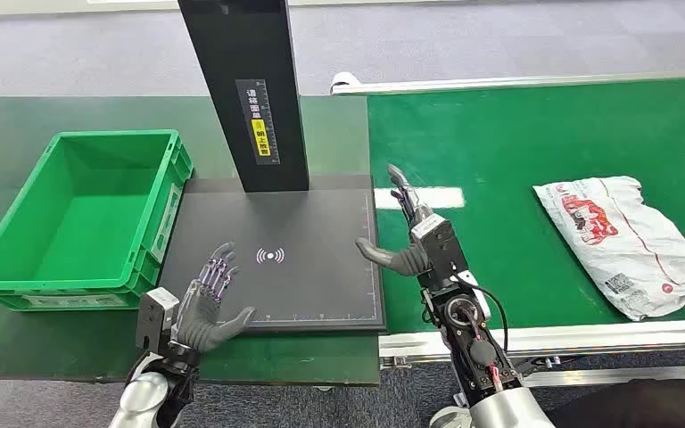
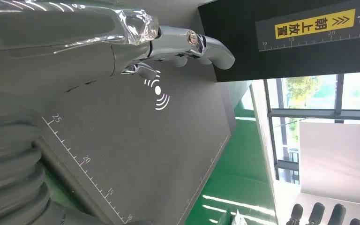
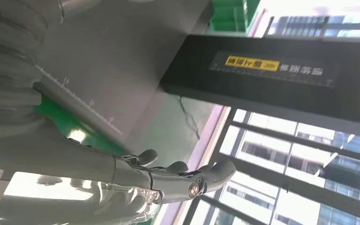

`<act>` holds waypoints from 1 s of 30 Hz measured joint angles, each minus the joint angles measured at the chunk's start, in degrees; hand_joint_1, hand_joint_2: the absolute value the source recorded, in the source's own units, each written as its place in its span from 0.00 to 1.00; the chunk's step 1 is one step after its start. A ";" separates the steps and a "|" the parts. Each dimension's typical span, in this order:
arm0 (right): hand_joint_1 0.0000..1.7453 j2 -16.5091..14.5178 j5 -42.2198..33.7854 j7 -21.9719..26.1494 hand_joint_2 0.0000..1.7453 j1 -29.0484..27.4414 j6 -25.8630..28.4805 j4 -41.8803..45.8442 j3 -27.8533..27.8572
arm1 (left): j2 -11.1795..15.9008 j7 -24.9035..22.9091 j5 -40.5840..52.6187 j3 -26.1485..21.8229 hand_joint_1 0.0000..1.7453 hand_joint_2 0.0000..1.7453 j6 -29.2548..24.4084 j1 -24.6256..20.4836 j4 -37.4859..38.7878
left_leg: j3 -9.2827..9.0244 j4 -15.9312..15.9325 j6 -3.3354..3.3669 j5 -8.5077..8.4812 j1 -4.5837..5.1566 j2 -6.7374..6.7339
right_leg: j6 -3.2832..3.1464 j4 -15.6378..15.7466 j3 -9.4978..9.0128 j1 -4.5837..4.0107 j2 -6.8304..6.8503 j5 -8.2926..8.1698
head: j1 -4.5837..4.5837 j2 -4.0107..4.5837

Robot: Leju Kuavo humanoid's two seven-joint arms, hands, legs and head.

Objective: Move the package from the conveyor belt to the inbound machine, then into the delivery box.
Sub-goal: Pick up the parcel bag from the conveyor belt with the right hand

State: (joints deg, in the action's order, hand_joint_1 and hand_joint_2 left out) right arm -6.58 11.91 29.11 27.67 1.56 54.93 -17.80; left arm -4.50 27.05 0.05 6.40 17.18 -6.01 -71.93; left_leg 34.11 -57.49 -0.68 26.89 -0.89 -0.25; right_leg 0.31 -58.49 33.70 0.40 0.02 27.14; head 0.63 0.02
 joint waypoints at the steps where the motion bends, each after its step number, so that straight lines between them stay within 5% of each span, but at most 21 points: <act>1: 0.00 0.00 0.21 0.00 1.00 0.00 0.33 0.00 -0.07 | 0.00 0.00 0.01 0.00 0.00 1.00 0.01 -0.01 0.00 | 0.00 0.00 0.00 0.00 0.00 0.00 | 0.00 0.00 0.00 0.00 0.00 0.00 | 0.00 0.00; 10: 0.00 0.57 9.28 -2.95 1.00 1.34 6.19 0.00 -0.55 | 0.00 -0.22 0.17 0.03 0.00 1.00 0.64 -0.73 0.26 | 0.00 0.00 0.00 0.00 0.00 -0.01 | 0.00 0.00 0.00 0.00 0.00 0.00 | 0.00 -0.01; 30: 0.00 7.46 21.78 -7.89 1.00 13.83 5.17 -8.37 -4.27 | 1.19 0.54 -0.76 0.02 0.00 1.00 0.67 -0.97 0.78 | 0.01 -0.01 0.01 -0.01 0.00 0.03 | 0.01 0.00 -0.03 0.00 0.00 -0.01 | 0.01 -0.01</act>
State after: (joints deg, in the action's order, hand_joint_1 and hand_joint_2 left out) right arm 0.88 33.69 21.22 41.50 6.73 46.55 -22.07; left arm -3.31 27.58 -0.71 6.43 17.85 -6.97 -71.15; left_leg 34.12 -57.50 -0.67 26.88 -0.88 -0.22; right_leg 0.31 -58.50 33.67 0.40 0.02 27.13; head 0.64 0.01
